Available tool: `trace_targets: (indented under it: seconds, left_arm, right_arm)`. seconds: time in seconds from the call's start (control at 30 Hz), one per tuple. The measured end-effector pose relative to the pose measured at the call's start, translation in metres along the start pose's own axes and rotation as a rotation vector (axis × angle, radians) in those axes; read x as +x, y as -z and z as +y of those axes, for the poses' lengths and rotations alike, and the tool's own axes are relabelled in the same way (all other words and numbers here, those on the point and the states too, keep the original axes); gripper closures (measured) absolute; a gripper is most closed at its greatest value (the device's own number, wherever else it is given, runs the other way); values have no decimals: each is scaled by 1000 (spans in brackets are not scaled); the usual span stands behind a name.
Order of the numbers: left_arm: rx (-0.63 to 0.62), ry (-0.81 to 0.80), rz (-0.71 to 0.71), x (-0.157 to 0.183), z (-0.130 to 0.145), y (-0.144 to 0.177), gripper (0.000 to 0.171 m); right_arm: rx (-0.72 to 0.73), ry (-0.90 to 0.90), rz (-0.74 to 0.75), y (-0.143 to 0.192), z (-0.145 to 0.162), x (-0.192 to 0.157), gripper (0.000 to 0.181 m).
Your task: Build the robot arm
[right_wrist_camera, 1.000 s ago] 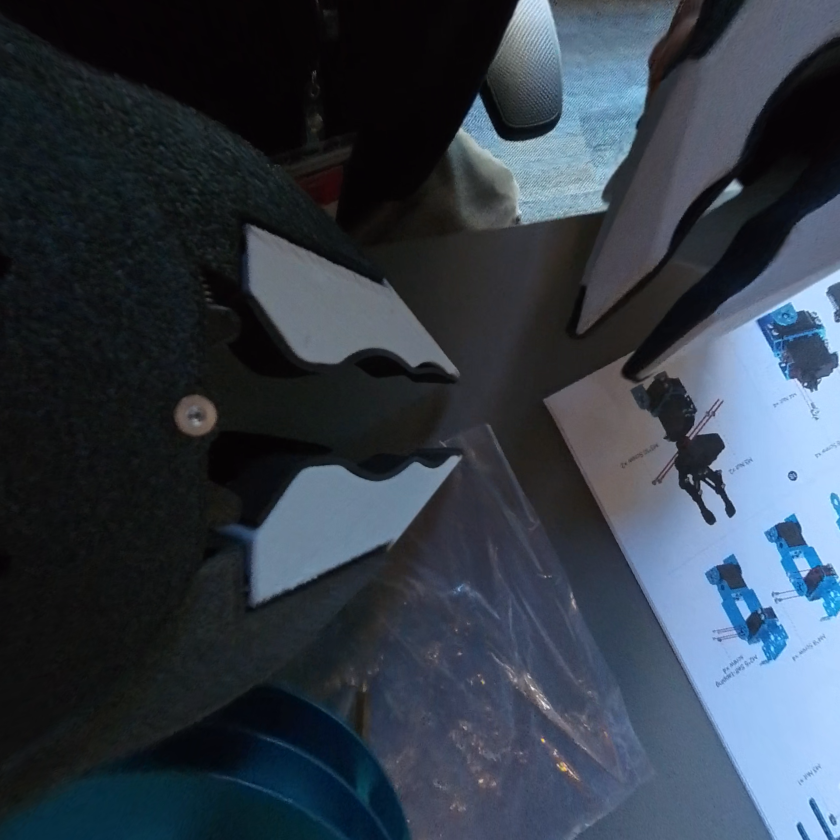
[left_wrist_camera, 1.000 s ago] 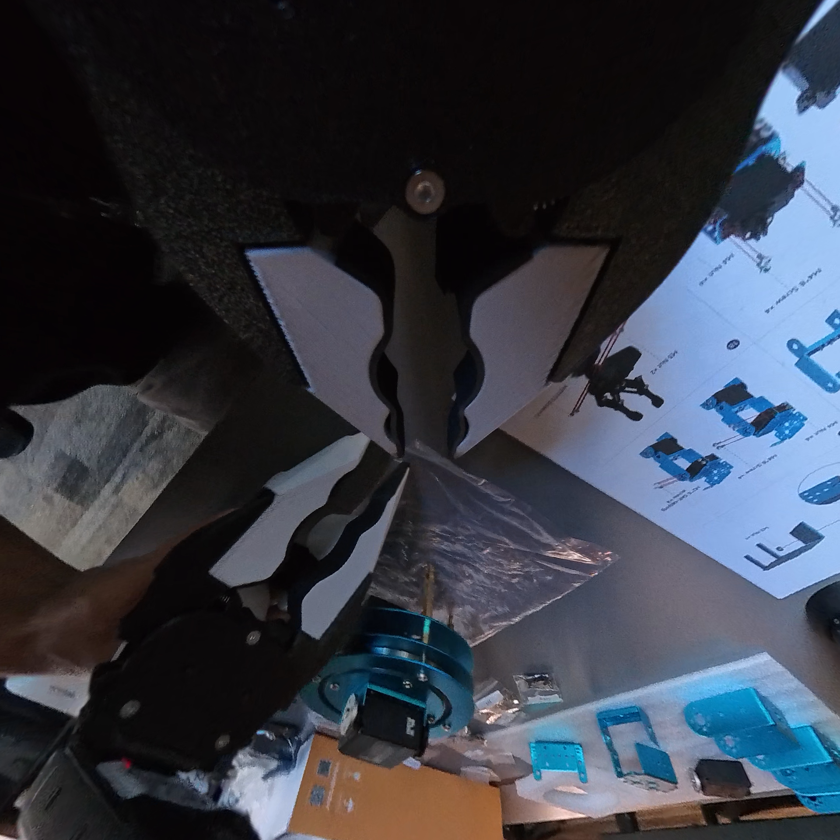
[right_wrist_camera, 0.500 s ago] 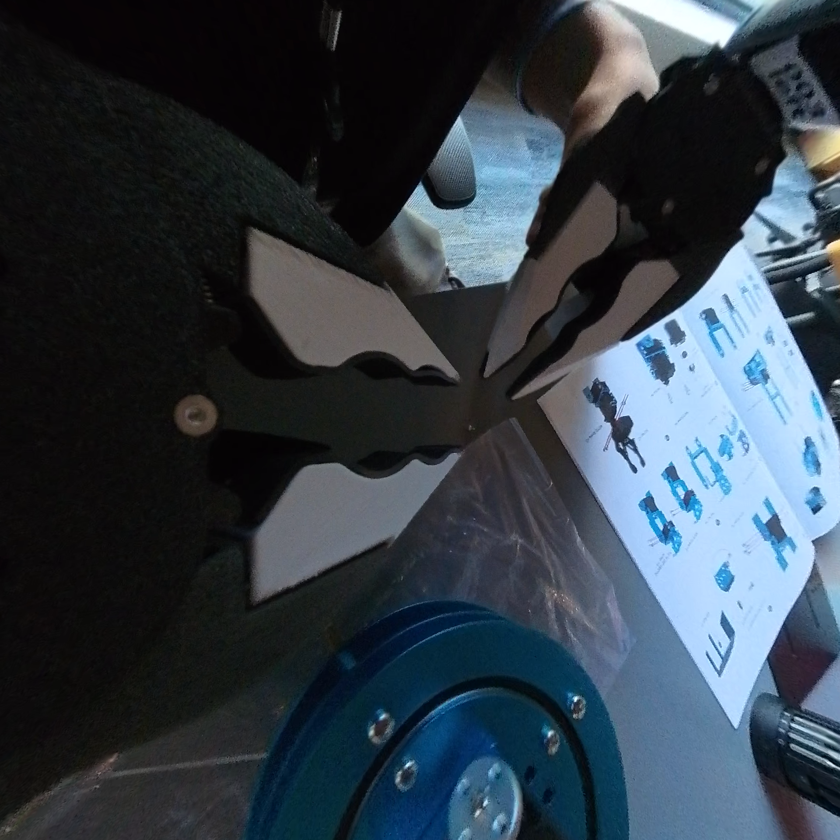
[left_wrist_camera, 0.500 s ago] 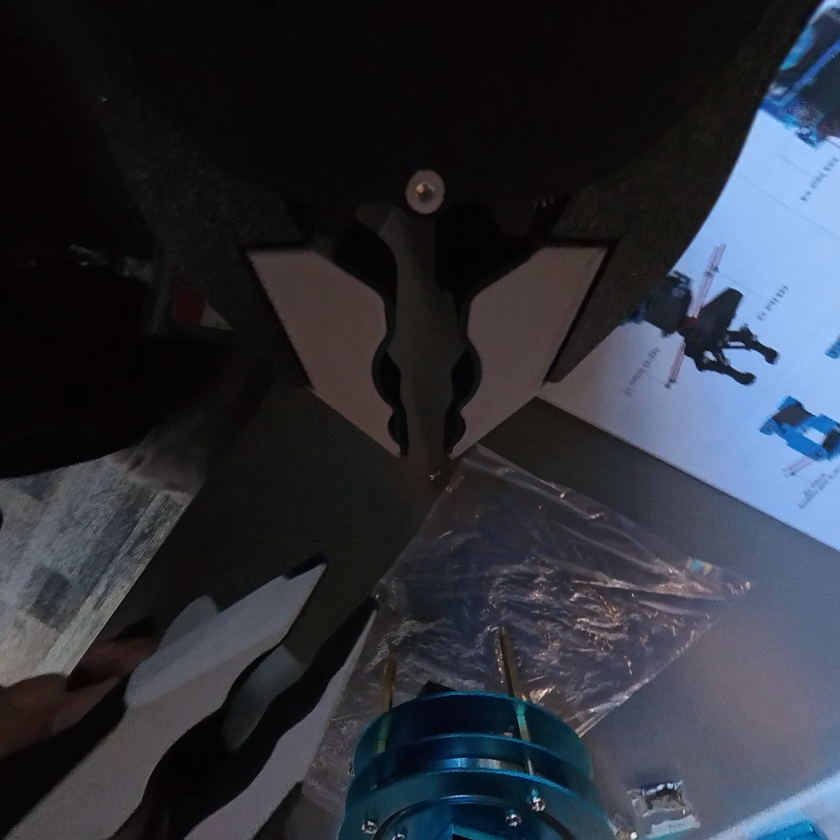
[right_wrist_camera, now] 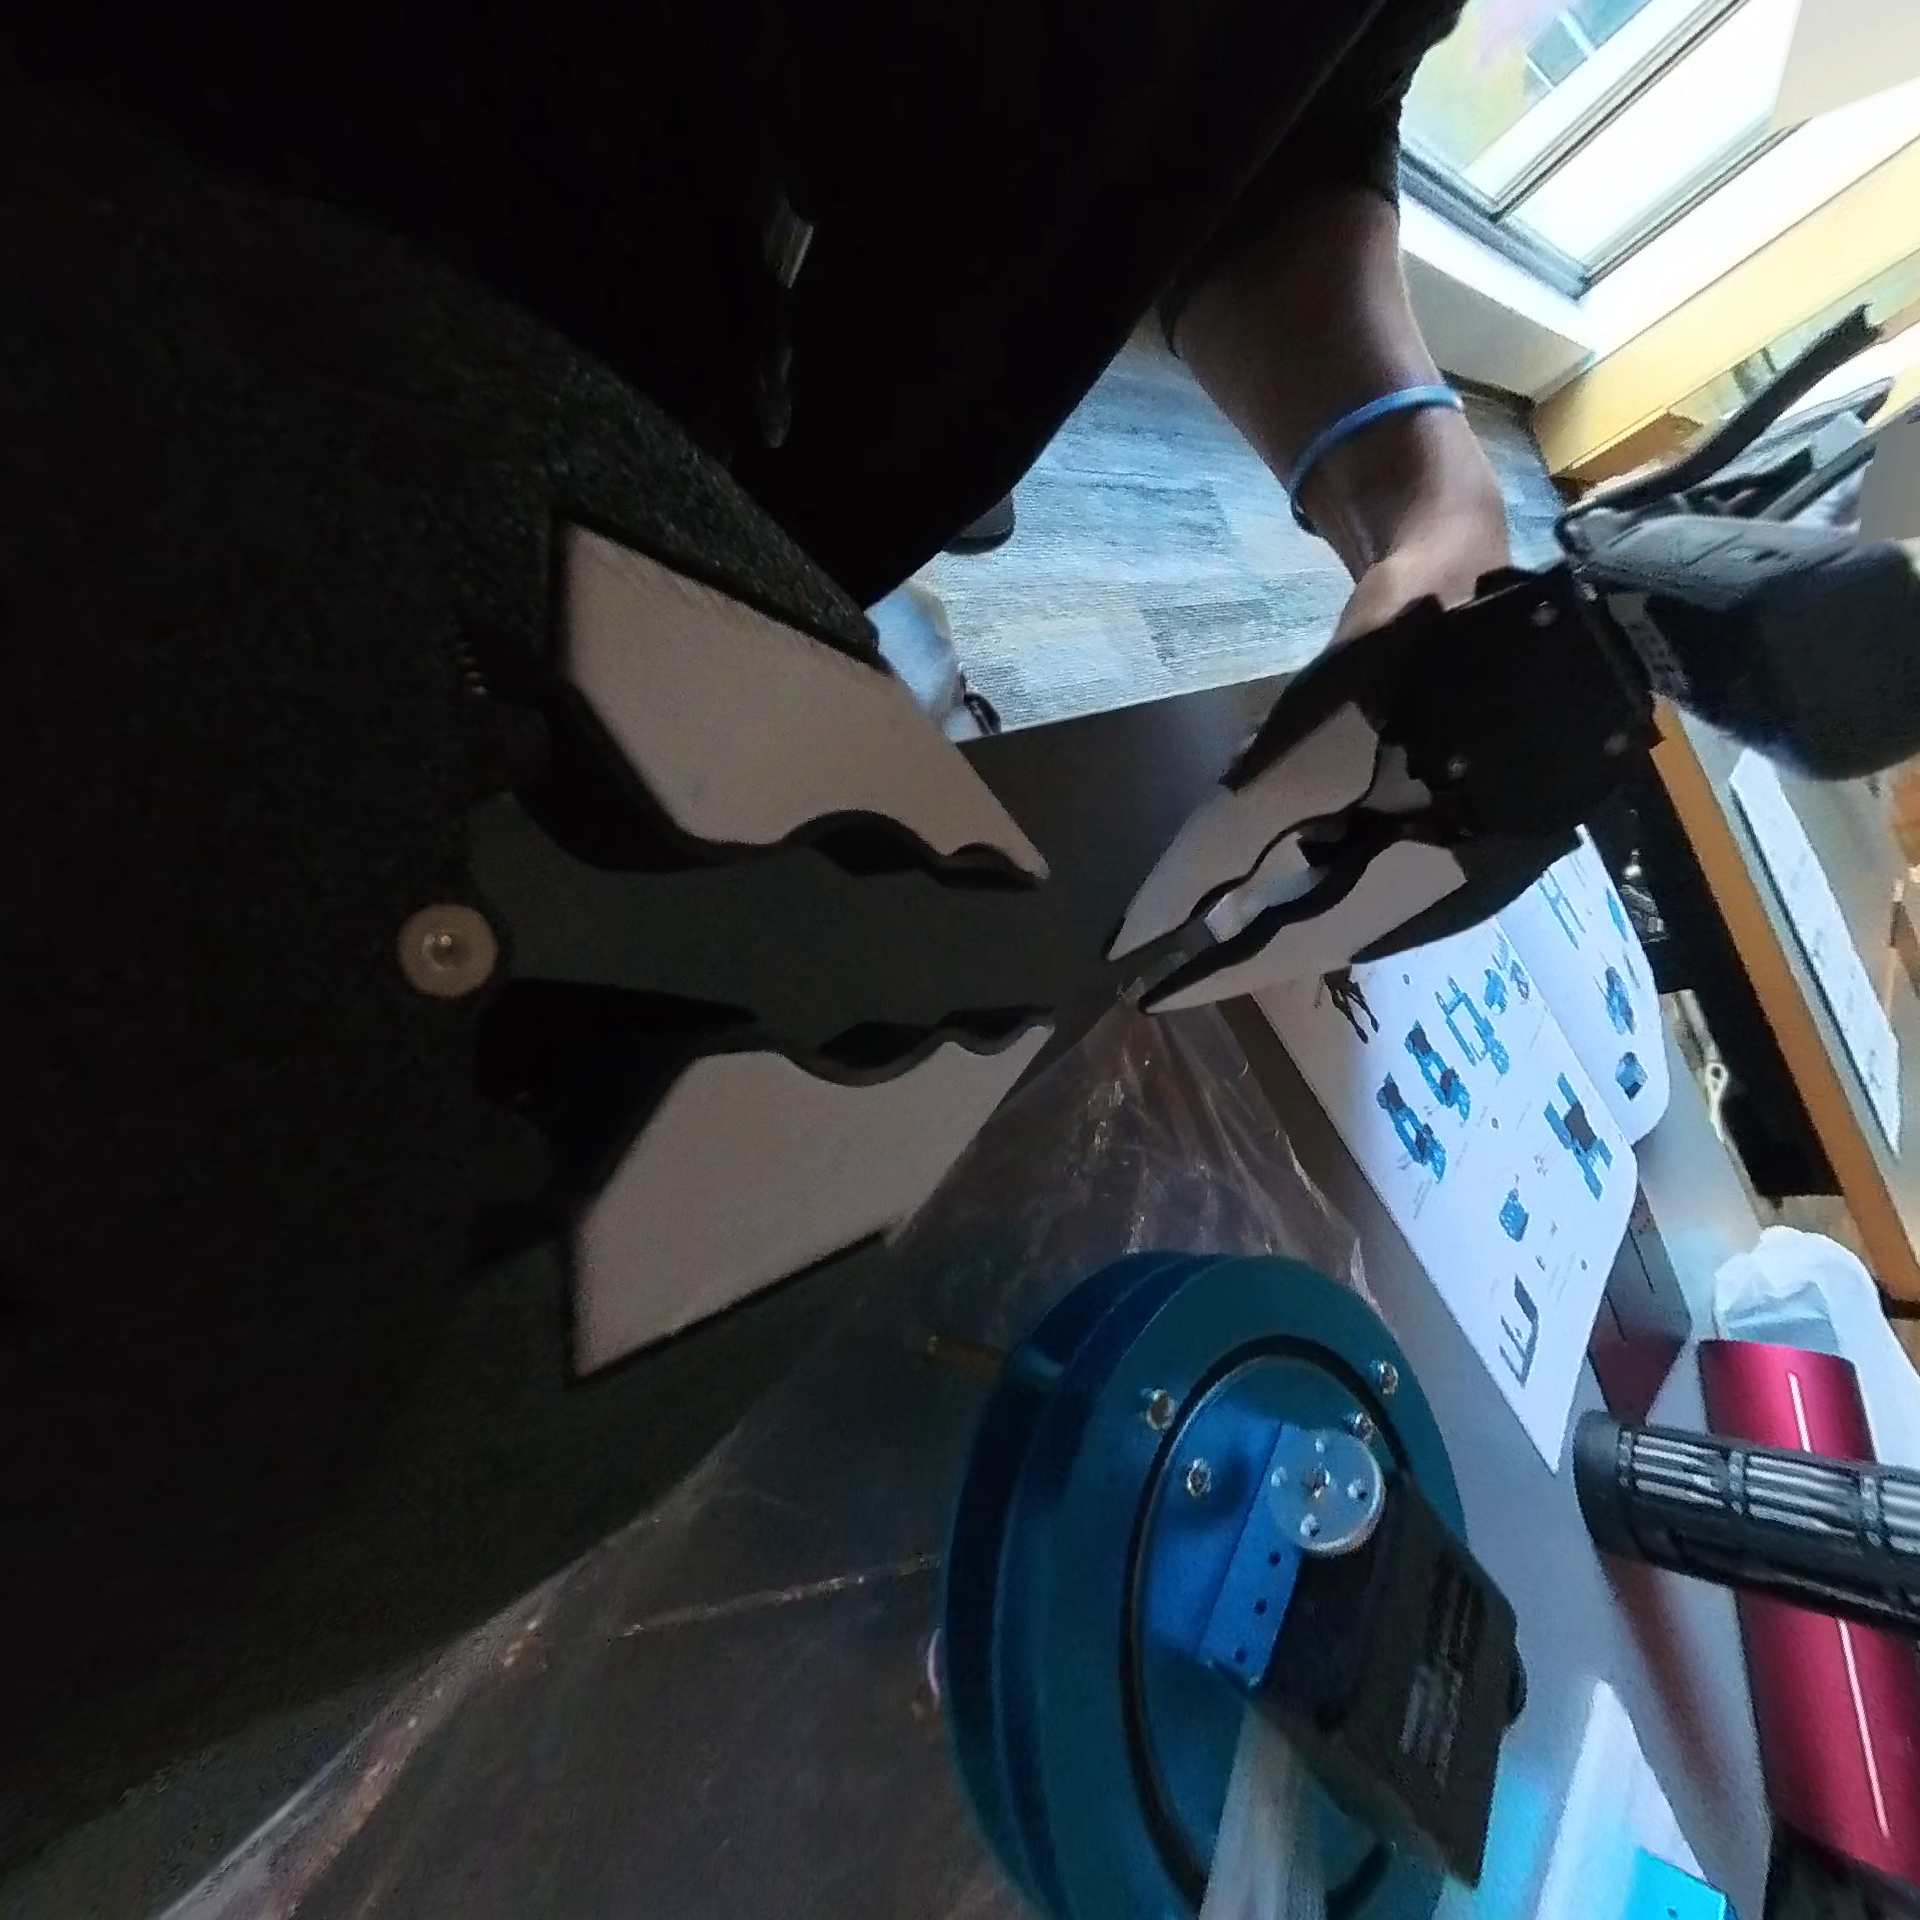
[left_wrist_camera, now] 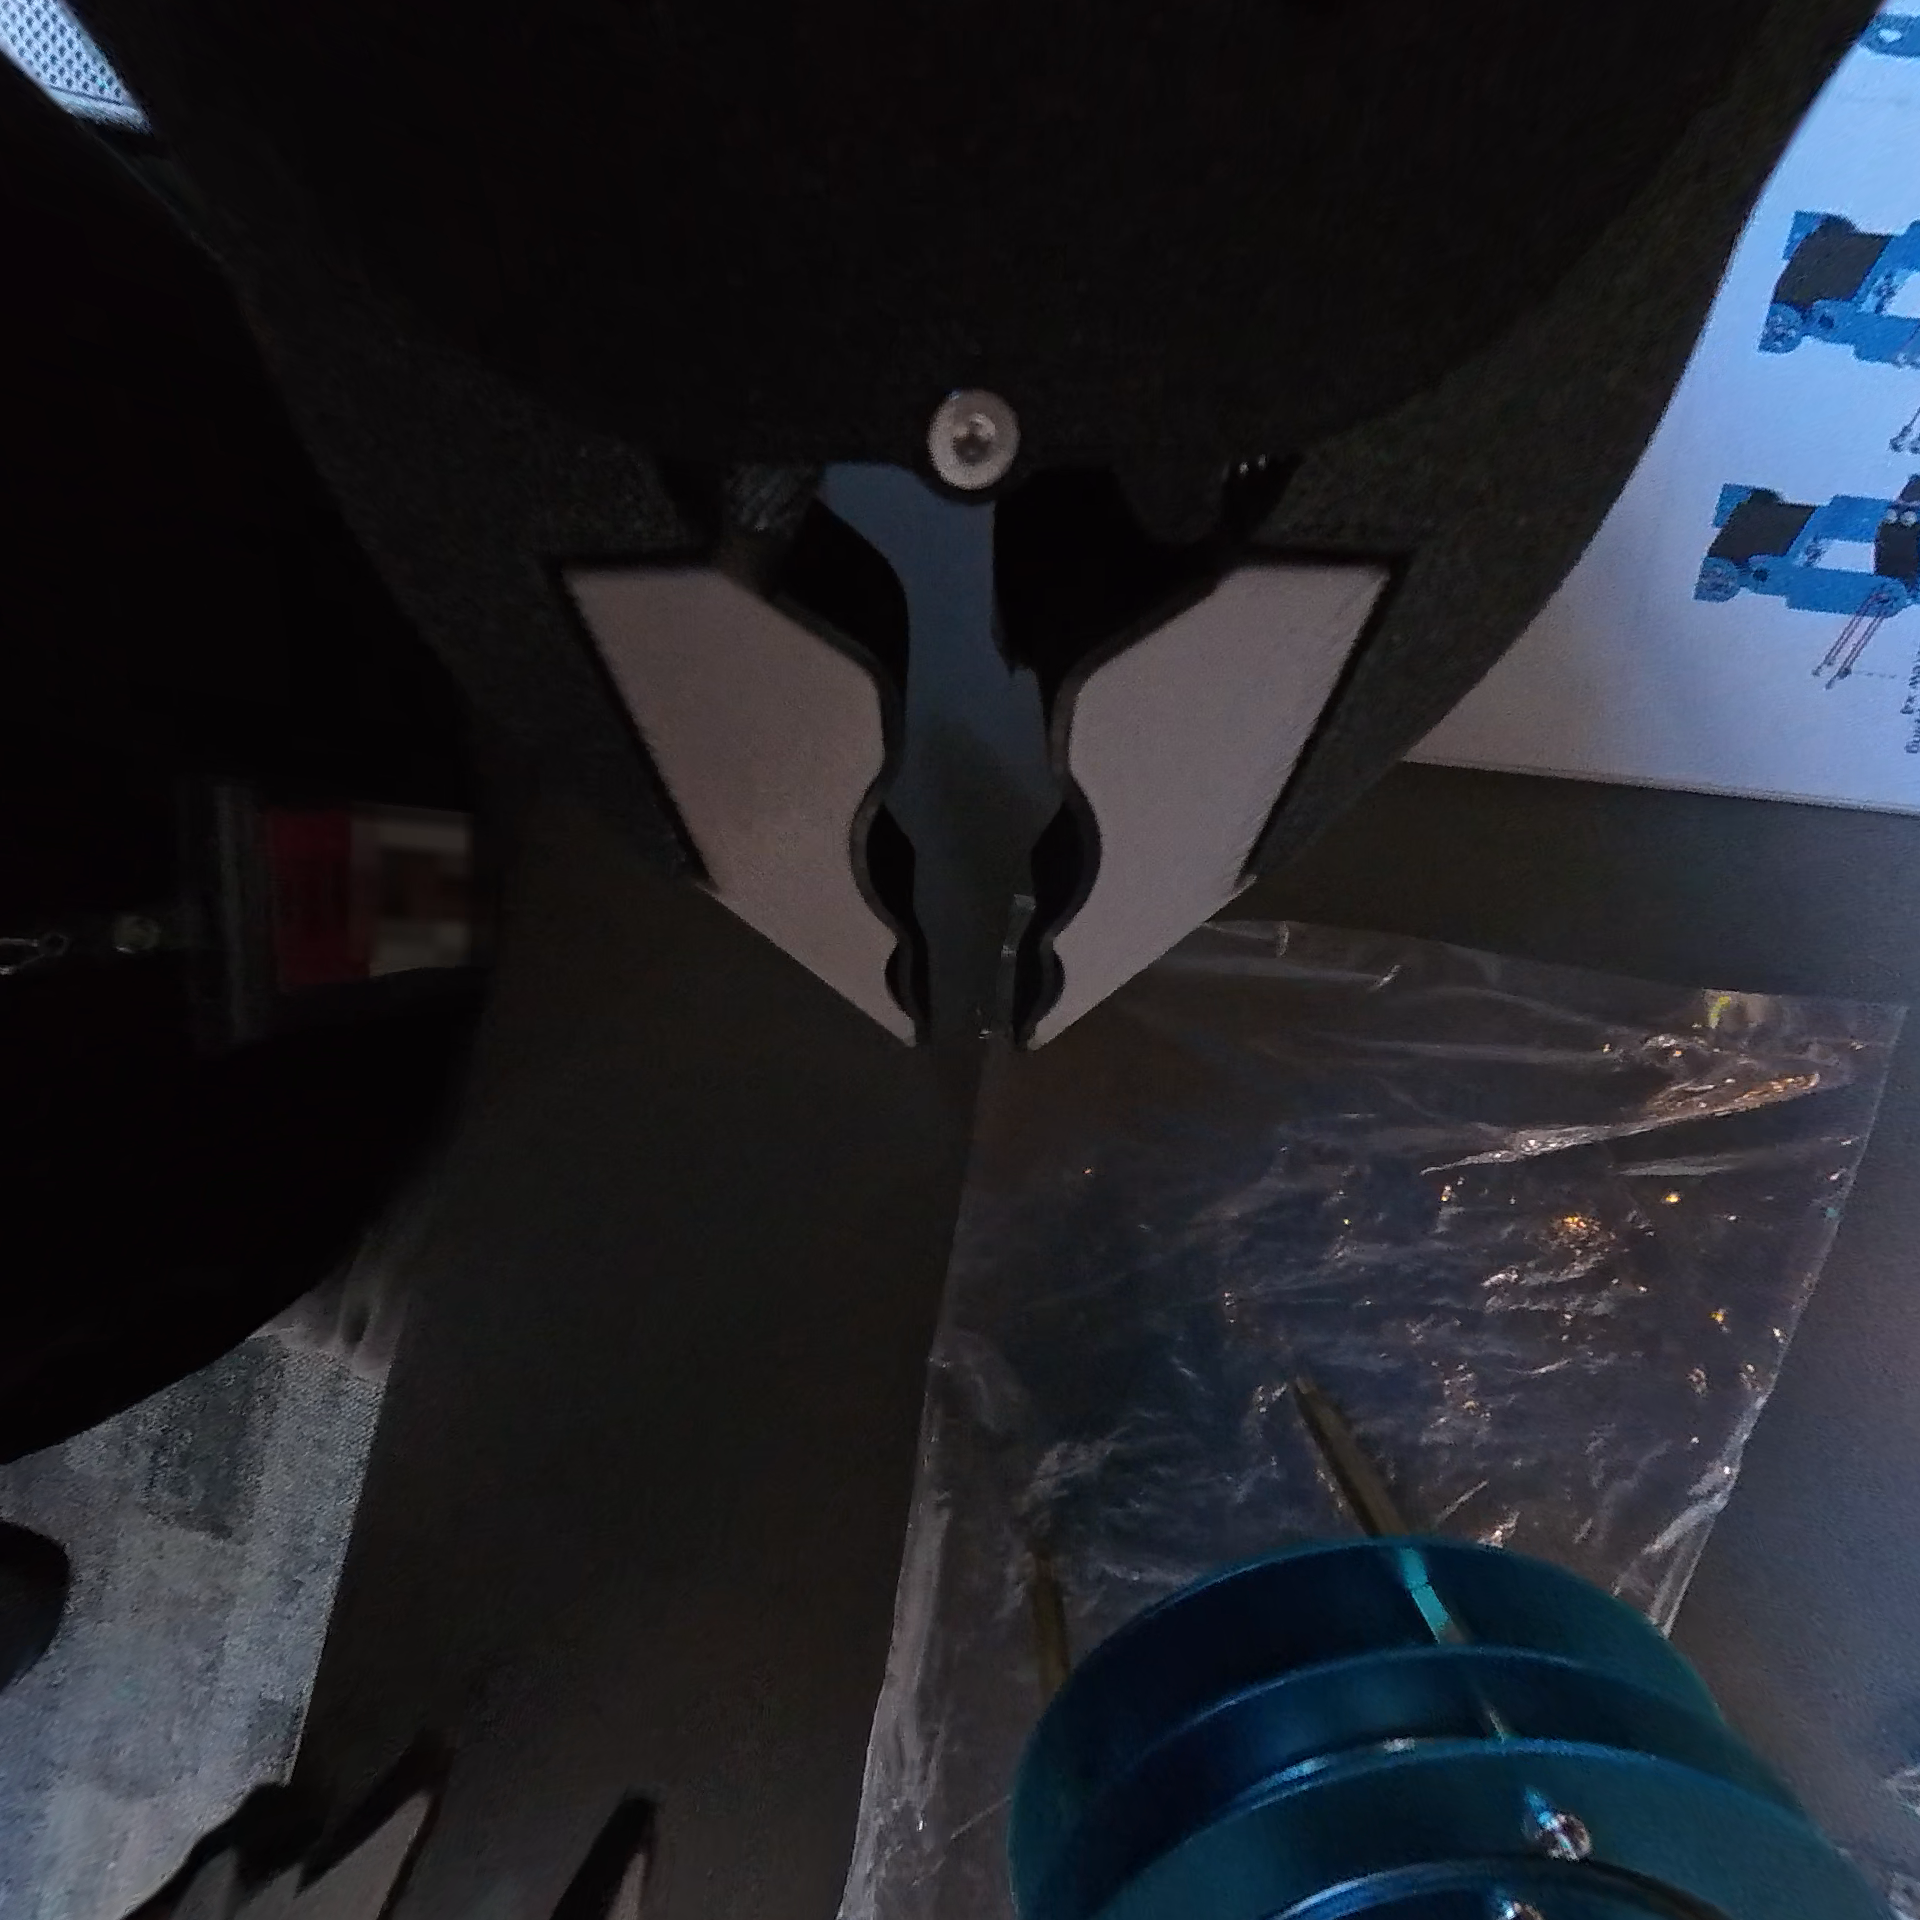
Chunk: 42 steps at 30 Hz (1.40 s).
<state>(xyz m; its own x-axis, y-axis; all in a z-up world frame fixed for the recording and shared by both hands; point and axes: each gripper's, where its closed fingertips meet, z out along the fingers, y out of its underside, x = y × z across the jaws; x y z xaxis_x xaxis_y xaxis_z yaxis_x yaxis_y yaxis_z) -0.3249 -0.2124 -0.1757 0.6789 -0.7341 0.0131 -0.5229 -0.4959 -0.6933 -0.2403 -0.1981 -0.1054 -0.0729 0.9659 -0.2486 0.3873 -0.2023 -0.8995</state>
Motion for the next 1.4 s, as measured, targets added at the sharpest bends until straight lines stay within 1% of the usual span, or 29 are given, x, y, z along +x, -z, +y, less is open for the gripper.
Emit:
trace_targets:
  seconds: [0.13, 0.3, 0.4, 0.57, 0.77, 0.87, 1.0, 1.1, 1.2, 1.3, 1.4]
  left_arm:
    - [-7, 10, -12, 2, -1, 0, 158]
    - [-4, 24, -14, 12, -2, 7, 158]
    - [-10, 13, -20, 10, 2, 6, 158]
    - [-31, 54, -6, 7, 8, 5, 158]
    - [1, 101, -7, 9, 8, 5, 157]
    - [15, 118, 19, 15, 6, 4, 155]
    - [18, 100, 24, 18, 5, 5, 155]
    - [26, 86, 6, 12, 3, 7, 155]
    - [26, 31, 4, 9, 3, 6, 156]
    - [2, -36, 9, 6, 5, 4, 157]
    - [-18, -61, 13, 1, 5, 3, 157]
  right_arm:
    - [27, -29, 1, 8, 1, 3, 160]
    - [6, -24, -3, 12, 5, 6, 159]
    - [1, -22, -28, 11, 6, 3, 159]
    - [-17, -13, -43, 6, 8, 0, 159]
    - [-15, -24, -41, 5, 11, 0, 159]
    - [-14, -29, -49, 5, 10, -1, 160]
    - [-23, -18, -52, 6, 10, -2, 159]
    - [-14, -20, -53, 7, 9, -3, 160]
    - [-9, -26, -57, 6, 9, -3, 160]
    - [-7, -28, -61, 7, 10, -5, 160]
    - [-8, -30, -62, 8, 10, -5, 160]
